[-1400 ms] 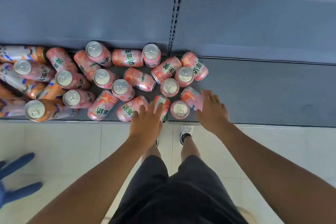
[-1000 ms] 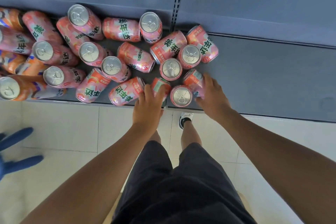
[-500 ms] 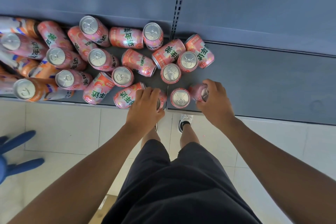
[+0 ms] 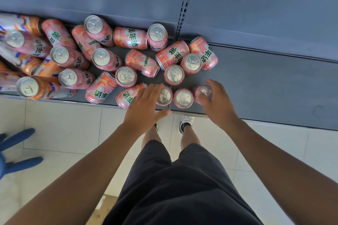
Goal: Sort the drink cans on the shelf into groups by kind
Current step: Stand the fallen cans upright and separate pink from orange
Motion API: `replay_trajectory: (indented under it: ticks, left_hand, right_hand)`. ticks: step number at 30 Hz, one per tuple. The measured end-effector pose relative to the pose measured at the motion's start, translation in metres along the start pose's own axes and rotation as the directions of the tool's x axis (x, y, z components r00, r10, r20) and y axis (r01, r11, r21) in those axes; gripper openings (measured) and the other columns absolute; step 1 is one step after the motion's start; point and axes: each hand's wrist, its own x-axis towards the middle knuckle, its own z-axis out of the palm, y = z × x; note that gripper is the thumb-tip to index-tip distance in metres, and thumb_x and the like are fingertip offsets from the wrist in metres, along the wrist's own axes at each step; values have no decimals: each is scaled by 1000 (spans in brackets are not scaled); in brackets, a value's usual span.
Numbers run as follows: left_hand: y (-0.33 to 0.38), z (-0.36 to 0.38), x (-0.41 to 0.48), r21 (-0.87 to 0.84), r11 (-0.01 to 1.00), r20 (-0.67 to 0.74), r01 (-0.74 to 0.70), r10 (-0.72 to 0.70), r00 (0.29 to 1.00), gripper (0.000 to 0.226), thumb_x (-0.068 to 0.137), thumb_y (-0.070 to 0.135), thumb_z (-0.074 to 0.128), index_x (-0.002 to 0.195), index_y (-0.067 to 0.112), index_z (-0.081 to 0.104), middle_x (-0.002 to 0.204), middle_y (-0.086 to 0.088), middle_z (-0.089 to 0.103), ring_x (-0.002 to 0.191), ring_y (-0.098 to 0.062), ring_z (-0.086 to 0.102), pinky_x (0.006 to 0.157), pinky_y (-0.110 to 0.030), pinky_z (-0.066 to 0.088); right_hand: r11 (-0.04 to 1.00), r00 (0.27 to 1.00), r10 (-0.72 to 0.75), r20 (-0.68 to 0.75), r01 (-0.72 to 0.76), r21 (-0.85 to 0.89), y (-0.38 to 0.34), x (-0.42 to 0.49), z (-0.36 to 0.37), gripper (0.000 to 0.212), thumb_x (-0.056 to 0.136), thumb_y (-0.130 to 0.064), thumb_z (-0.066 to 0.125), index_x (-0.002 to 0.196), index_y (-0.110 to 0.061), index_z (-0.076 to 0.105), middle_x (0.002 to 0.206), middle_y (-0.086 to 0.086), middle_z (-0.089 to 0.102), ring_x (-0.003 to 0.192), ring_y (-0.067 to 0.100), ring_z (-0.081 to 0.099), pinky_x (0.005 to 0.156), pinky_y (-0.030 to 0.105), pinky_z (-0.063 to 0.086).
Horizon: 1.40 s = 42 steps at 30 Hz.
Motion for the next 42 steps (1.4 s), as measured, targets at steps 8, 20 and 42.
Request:
replay_trajectory:
  ticks: [8, 20, 42]
  left_hand:
    - [-49, 0, -21, 154, 974, -191, 168, -137, 972, 54, 89, 37, 69, 130, 8, 52, 132, -19, 56, 120, -42, 52, 98, -56, 46]
    - [-83, 17, -13, 174, 960, -64, 218, -210, 976, 71, 75, 6, 82, 133, 14, 41, 133, -18, 50, 126, -38, 49, 105, -52, 46]
    - [-28, -20, -21, 127, 977, 17, 172, -175, 984, 53, 80, 16, 78, 127, 16, 54, 131, -10, 46, 123, -33, 47, 82, -47, 56]
  right_hand:
    - [984, 973, 143, -180, -121, 132, -6, 56, -16, 57, 95, -24, 56, 147, -15, 36, 146, 7, 44, 122, 26, 51, 90, 30, 39]
    - [999, 994, 36, -100, -37, -3, -3, 129, 0, 82, 74, -22, 84, 142, -12, 39, 134, 15, 52, 117, 34, 54, 94, 41, 48]
    - [978, 968, 201, -150, -206, -17, -11, 48, -27, 65, 78, -27, 76, 137, -22, 48, 131, 13, 49, 117, 35, 52, 95, 45, 52]
